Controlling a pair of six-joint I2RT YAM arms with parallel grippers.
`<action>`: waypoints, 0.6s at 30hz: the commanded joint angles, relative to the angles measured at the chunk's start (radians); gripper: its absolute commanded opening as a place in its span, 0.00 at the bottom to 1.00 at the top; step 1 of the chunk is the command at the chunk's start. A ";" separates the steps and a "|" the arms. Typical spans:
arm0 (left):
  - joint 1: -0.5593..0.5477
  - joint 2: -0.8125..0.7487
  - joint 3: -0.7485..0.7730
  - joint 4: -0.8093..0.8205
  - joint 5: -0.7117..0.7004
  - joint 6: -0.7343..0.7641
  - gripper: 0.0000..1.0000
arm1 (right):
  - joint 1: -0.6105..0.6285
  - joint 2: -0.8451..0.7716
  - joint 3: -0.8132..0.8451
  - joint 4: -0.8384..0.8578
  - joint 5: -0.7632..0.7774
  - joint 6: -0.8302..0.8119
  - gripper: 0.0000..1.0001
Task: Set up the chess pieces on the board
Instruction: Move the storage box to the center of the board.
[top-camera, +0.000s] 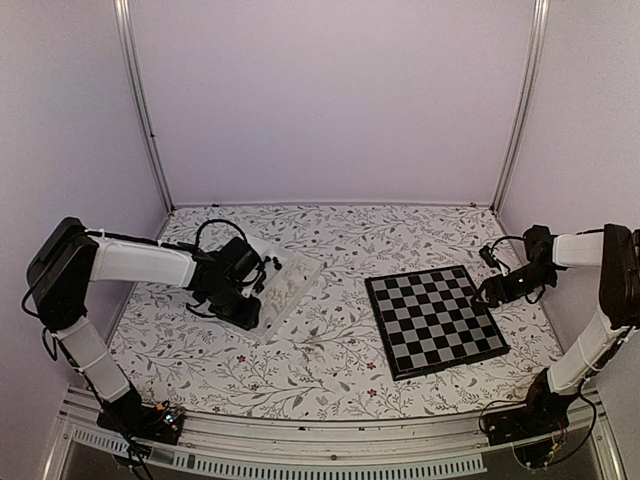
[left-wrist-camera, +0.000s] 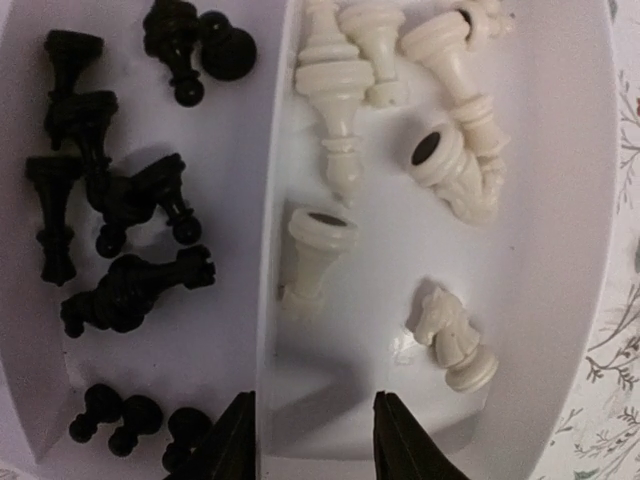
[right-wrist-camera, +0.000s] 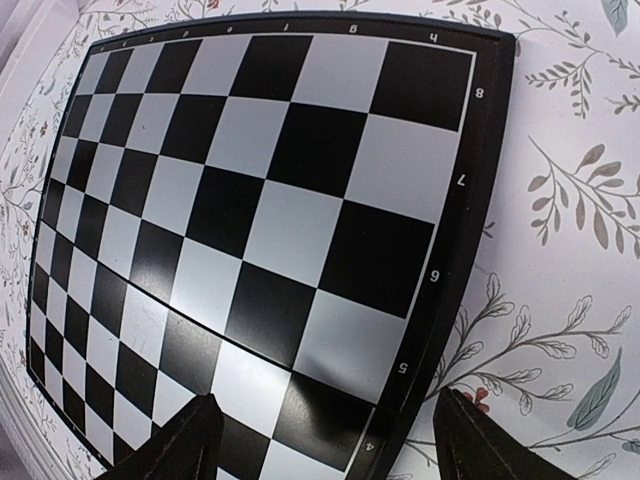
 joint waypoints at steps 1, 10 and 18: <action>-0.100 -0.039 -0.041 -0.023 0.037 -0.083 0.40 | 0.004 -0.023 -0.008 0.011 -0.022 -0.018 0.75; -0.332 -0.036 -0.076 -0.020 0.040 -0.238 0.40 | 0.005 -0.017 -0.009 0.008 -0.031 -0.022 0.75; -0.419 -0.036 -0.011 -0.079 -0.015 -0.309 0.49 | 0.005 -0.017 -0.014 0.002 -0.026 -0.024 0.75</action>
